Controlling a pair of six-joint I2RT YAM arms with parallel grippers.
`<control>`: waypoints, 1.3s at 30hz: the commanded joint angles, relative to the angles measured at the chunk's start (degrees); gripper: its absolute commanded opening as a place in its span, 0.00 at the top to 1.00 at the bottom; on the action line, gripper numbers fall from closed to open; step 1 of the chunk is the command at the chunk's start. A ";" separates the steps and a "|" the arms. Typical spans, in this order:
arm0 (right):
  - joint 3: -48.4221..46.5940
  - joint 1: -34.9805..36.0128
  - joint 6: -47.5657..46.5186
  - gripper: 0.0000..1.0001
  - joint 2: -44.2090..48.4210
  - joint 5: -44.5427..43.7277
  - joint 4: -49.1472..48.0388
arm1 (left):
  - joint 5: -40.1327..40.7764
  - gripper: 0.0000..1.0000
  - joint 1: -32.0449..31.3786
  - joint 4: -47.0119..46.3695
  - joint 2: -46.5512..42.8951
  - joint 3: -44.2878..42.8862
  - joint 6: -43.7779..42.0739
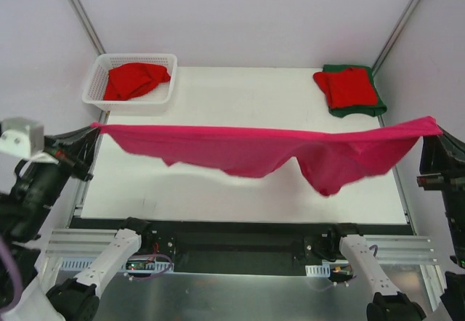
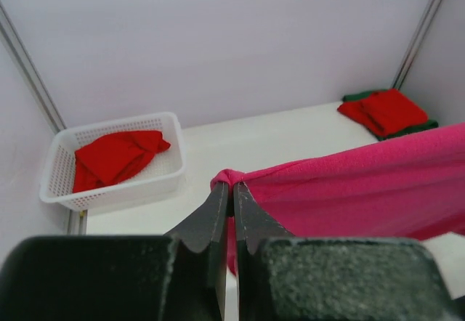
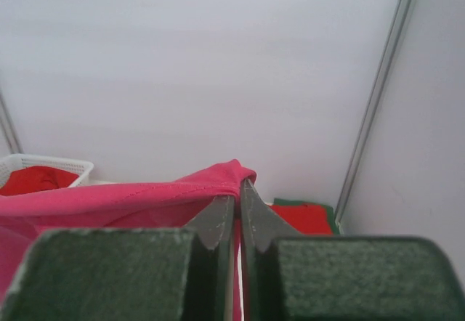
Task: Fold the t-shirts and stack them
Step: Flatten out the tshirt
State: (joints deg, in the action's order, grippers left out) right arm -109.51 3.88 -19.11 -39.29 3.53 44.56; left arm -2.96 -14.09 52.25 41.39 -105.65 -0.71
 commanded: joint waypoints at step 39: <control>35.69 -4.41 8.04 0.99 -50.88 -0.54 -37.17 | 12.72 1.00 2.75 -34.93 73.22 13.63 -1.93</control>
State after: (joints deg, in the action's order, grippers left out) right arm -70.04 -0.51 -11.44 -88.25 3.88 10.68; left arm 7.81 -11.88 19.79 115.39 -89.14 -3.57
